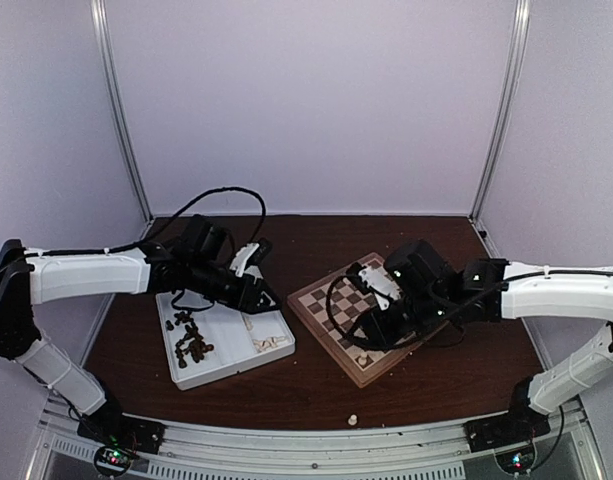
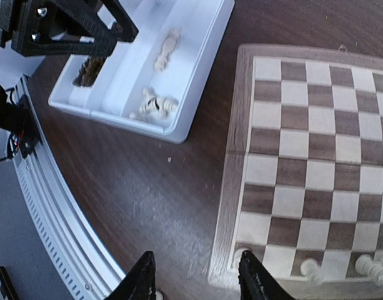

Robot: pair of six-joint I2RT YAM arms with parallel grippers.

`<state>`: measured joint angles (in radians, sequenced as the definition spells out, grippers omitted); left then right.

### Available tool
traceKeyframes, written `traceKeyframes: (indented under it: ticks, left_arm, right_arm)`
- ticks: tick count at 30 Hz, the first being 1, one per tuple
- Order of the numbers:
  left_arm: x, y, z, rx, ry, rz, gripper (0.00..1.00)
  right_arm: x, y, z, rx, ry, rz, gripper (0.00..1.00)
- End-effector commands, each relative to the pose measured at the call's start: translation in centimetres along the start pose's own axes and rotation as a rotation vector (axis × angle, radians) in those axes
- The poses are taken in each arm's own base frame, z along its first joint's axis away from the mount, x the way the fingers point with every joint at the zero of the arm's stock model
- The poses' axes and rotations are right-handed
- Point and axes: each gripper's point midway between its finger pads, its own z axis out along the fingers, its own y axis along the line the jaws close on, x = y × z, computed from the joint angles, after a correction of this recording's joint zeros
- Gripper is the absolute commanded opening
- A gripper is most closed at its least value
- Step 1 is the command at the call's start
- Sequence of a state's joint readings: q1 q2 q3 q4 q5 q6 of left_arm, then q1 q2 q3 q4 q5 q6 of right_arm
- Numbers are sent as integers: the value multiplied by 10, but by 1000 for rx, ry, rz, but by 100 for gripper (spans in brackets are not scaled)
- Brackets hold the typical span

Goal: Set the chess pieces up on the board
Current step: Pick up the chess piece at the center of the board.

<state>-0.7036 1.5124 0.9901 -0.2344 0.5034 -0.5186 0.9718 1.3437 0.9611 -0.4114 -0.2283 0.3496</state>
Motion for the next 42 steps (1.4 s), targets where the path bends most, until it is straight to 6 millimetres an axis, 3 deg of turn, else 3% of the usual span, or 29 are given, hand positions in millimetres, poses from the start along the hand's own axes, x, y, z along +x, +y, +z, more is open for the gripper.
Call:
traceKeyframes:
  ticks: [1, 5, 12, 26, 33, 42]
  left_arm:
    - [12, 0, -9, -106, -20, 246, 49]
    - [15, -5, -19, -112, -68, 320, 64]
    - [8, -3, -38, -163, -176, 358, 96]
    - [7, 8, -48, -235, -214, 351, 98]
    - [7, 19, -52, -297, -211, 326, 98]
    - [4, 17, -54, -298, -224, 336, 98]
  right_arm:
    - [45, 1, -21, 165, 88, 26, 46]
    - [68, 21, -25, 146, 99, -18, 47]
    - [98, 25, -15, 181, 179, -1, 44]
    - [132, 57, 24, 205, 363, -106, 43]
    - [146, 63, 35, 201, 432, -137, 40]
    - [162, 66, 43, 184, 485, -137, 38]
